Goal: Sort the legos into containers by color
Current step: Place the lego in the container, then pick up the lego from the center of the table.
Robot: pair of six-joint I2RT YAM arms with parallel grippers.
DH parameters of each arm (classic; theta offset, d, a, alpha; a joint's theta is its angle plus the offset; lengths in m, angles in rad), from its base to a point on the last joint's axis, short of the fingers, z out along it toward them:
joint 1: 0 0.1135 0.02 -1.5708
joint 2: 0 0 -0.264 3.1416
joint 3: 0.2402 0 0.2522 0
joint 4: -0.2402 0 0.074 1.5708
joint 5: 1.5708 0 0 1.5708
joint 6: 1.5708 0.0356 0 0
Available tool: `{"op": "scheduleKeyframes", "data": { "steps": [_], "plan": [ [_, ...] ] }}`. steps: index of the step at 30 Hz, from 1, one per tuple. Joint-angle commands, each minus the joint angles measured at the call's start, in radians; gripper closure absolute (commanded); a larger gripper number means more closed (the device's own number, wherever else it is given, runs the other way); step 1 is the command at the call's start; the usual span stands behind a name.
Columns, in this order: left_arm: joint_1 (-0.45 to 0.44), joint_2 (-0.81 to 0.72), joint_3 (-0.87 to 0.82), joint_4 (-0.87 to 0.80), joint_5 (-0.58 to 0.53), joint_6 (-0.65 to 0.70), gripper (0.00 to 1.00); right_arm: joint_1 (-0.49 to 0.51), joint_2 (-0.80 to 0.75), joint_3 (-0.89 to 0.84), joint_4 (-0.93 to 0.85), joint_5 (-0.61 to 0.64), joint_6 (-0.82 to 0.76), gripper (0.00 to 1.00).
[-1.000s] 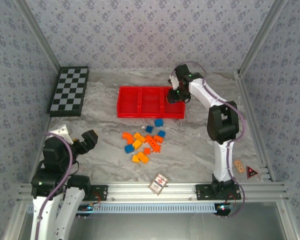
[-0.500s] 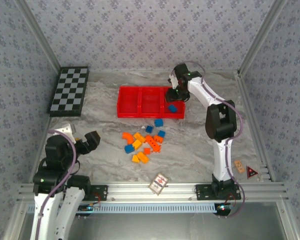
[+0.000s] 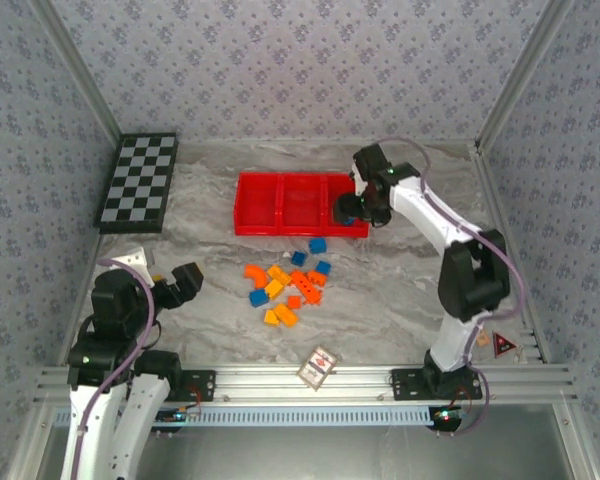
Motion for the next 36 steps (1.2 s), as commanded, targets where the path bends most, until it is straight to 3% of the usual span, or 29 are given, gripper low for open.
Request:
{"op": "scheduleKeyframes", "data": {
  "steps": [1, 9, 11, 14, 19, 27, 36],
  "plan": [
    [0.0, -0.016, -0.004, 0.038, 0.023, 0.014, 0.0, 0.087, -0.115, -0.124, 0.1, 0.105, 0.234, 0.2],
    [0.005, -0.028, -0.004, 0.044, 0.041, 0.016, 0.0, 0.317, -0.194, -0.35, 0.233, 0.345, 0.622, 0.19],
    [0.005, -0.035, -0.004, 0.045, 0.043, 0.016, 0.0, 0.34, -0.156, -0.346, 0.218, 0.358, 0.668, 0.16],
    [0.005, -0.045, -0.008, 0.048, 0.047, 0.017, 0.0, 0.358, -0.097, -0.328, 0.198, 0.364, 0.717, 0.0],
    [0.005, -0.05, -0.009, 0.051, 0.055, 0.019, 0.0, 0.394, -0.052, -0.312, 0.197, 0.407, 0.764, 0.0],
    [0.006, -0.054, -0.009, 0.055, 0.064, 0.019, 0.0, 0.409, 0.018, -0.294, 0.197, 0.416, 0.774, 0.09],
    [0.007, -0.057, -0.011, 0.057, 0.067, 0.019, 0.0, 0.415, 0.071, -0.248, 0.221, 0.407, 0.756, 0.31]
  ]
}}
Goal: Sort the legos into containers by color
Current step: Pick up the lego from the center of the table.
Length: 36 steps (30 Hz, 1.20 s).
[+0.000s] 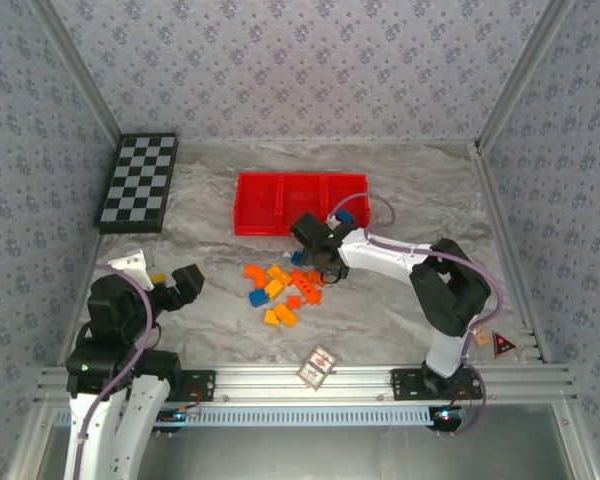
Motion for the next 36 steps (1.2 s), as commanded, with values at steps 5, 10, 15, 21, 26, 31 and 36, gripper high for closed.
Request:
{"op": "scheduleKeyframes", "data": {
  "steps": [5, 10, 15, 21, 26, 31, 36],
  "plan": [
    [0.005, -0.015, -0.003, 0.032, 0.021, 0.019, 0.0, 0.011, 0.038, 0.016, -0.004, 0.035, 0.02, 0.44],
    [0.005, -0.019, -0.005, 0.035, 0.021, 0.018, 0.0, 0.016, 0.061, 0.022, -0.011, 0.042, 0.024, 0.47],
    [0.005, -0.018, -0.005, 0.035, 0.023, 0.019, 0.0, 0.019, 0.078, 0.017, 0.001, 0.049, 0.028, 0.49],
    [0.005, -0.022, -0.006, 0.035, 0.023, 0.019, 0.0, 0.029, 0.07, 0.018, -0.008, 0.082, 0.015, 0.71],
    [0.005, -0.021, -0.006, 0.037, 0.023, 0.02, 0.0, 0.032, 0.048, 0.042, -0.03, 0.124, -0.024, 0.88],
    [0.006, -0.019, -0.006, 0.036, 0.022, 0.02, 0.0, 0.035, -0.004, 0.096, -0.113, 0.17, -0.103, 0.93],
    [0.008, -0.009, -0.009, 0.04, 0.024, 0.023, 0.0, 0.004, -0.077, 0.191, -0.135, 0.197, -0.276, 0.91]
  ]
}}
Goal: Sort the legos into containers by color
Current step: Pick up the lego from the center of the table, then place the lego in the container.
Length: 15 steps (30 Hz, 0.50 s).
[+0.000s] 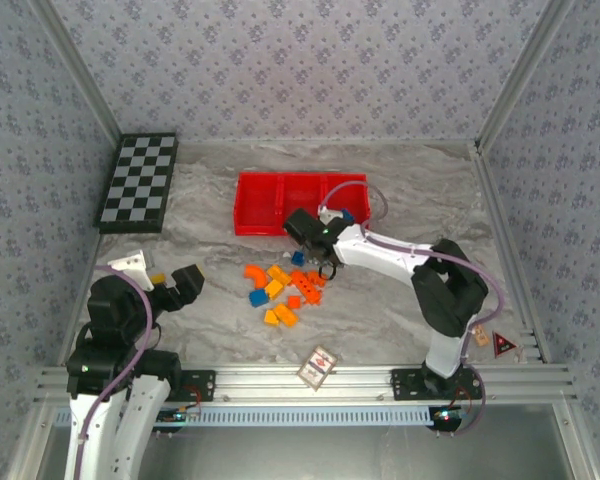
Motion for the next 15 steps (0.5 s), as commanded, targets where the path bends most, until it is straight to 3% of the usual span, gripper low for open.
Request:
{"op": "scheduleKeyframes", "data": {
  "steps": [1, 6, 15],
  "plan": [
    [0.011, 0.003, -0.006, 0.038, 0.026, 0.023, 0.0, -0.04, -0.068, 0.107, -0.059, 0.048, -0.161, 0.91],
    [0.024, 0.032, -0.003, 0.037, 0.047, 0.029, 0.0, -0.181, -0.027, 0.289, -0.127, -0.056, -0.351, 0.91],
    [0.034, 0.032, -0.003, 0.038, 0.046, 0.029, 0.0, -0.387, 0.226, 0.595, -0.29, -0.272, -0.492, 0.87]
  ]
}}
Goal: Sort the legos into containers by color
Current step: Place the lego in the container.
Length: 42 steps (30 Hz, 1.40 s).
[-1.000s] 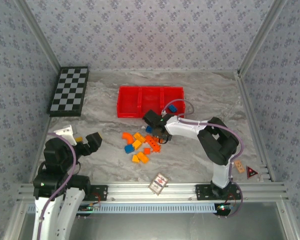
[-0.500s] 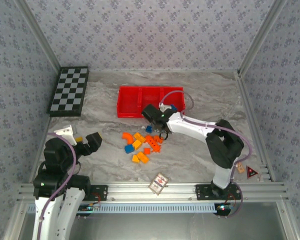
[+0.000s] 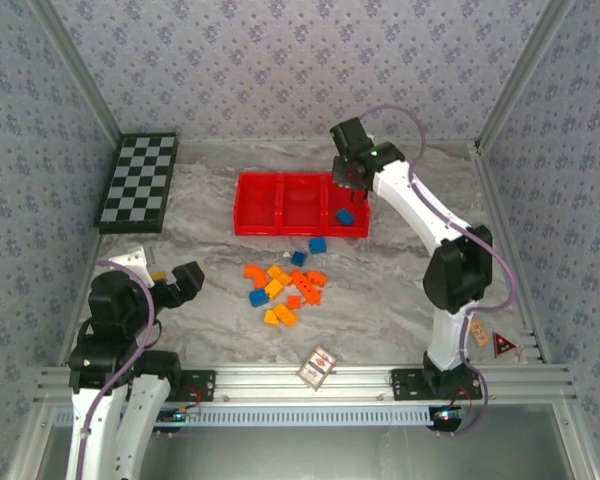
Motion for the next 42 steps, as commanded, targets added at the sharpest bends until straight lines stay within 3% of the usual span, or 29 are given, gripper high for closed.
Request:
{"op": "scheduleKeyframes", "data": {
  "steps": [1, 13, 18, 22, 29, 42],
  "plan": [
    [0.009, 0.001, -0.002, 0.019, 0.019, 0.02, 0.0, -0.027, 0.108, 0.074, -0.121, -0.114, -0.089, 0.87],
    [0.015, 0.003, -0.002, 0.019, 0.019, 0.021, 0.0, -0.067, 0.346, 0.271, -0.17, -0.17, -0.152, 0.85],
    [0.023, 0.003, -0.004, 0.019, 0.02, 0.021, 0.0, -0.091, 0.383, 0.288, -0.149, -0.195, -0.151, 0.84],
    [0.031, 0.003, -0.004, 0.022, 0.027, 0.023, 0.0, -0.097, 0.413, 0.317, -0.148, -0.19, -0.167, 0.76],
    [0.042, 0.005, -0.006, 0.024, 0.034, 0.023, 0.0, -0.1, 0.44, 0.337, -0.12, -0.188, -0.164, 0.73],
    [0.042, -0.006, -0.004, 0.021, 0.034, 0.023, 0.0, -0.095, 0.448, 0.338, -0.087, -0.175, -0.163, 0.57]
  ]
}}
